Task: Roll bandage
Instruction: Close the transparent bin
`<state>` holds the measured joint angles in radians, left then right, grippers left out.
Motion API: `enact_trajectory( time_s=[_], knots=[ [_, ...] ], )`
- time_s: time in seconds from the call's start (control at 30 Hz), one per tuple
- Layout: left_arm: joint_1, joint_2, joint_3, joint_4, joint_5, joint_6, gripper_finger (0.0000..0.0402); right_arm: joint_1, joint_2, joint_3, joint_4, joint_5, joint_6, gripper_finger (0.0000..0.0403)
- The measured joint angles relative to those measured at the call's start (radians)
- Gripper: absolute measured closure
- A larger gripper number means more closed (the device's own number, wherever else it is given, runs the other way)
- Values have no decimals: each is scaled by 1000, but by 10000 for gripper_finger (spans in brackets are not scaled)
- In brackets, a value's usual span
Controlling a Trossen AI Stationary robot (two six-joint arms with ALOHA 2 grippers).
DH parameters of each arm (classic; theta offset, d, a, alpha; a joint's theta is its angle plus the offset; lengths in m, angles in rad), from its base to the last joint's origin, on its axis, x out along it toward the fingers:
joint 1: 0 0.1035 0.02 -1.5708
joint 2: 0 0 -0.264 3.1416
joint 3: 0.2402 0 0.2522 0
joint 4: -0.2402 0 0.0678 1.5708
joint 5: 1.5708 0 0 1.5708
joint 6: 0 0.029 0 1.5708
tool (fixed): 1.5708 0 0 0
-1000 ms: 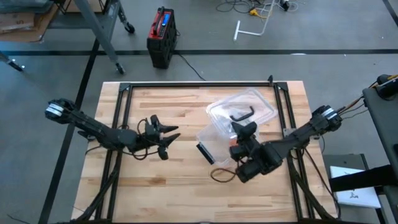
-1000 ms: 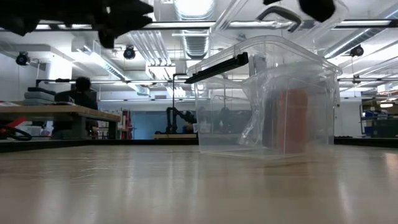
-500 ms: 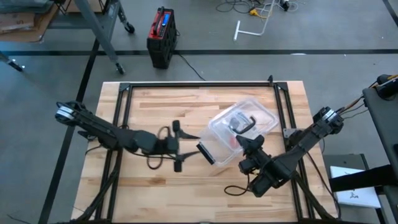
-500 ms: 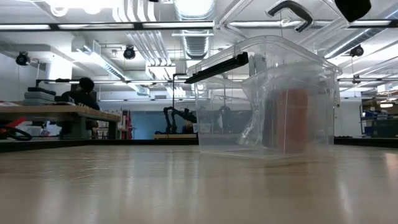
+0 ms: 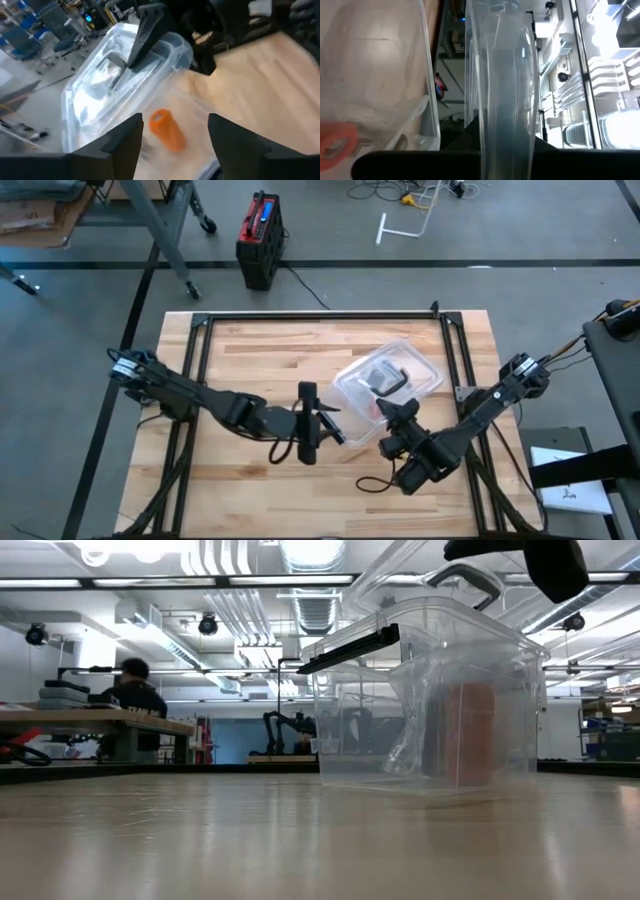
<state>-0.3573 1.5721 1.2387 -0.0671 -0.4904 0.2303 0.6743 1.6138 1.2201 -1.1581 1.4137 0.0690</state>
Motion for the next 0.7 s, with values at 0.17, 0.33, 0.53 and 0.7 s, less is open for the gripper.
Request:
enact_trajectory(
  time_s=[0.17,0.33,0.53,0.7],
  knots=[
    [1,58,59,-10,-71,147,195,2,3,0,89,1,-34,389],
    [3,99,85,-10,-140,230,198,0,3,0,199,-41,-86,389],
    [8,120,83,-11,-136,231,199,-8,3,-1,371,-60,-216,389],
    [11,120,75,-12,-142,211,216,-9,6,2,529,-52,-381,387]
  ],
)
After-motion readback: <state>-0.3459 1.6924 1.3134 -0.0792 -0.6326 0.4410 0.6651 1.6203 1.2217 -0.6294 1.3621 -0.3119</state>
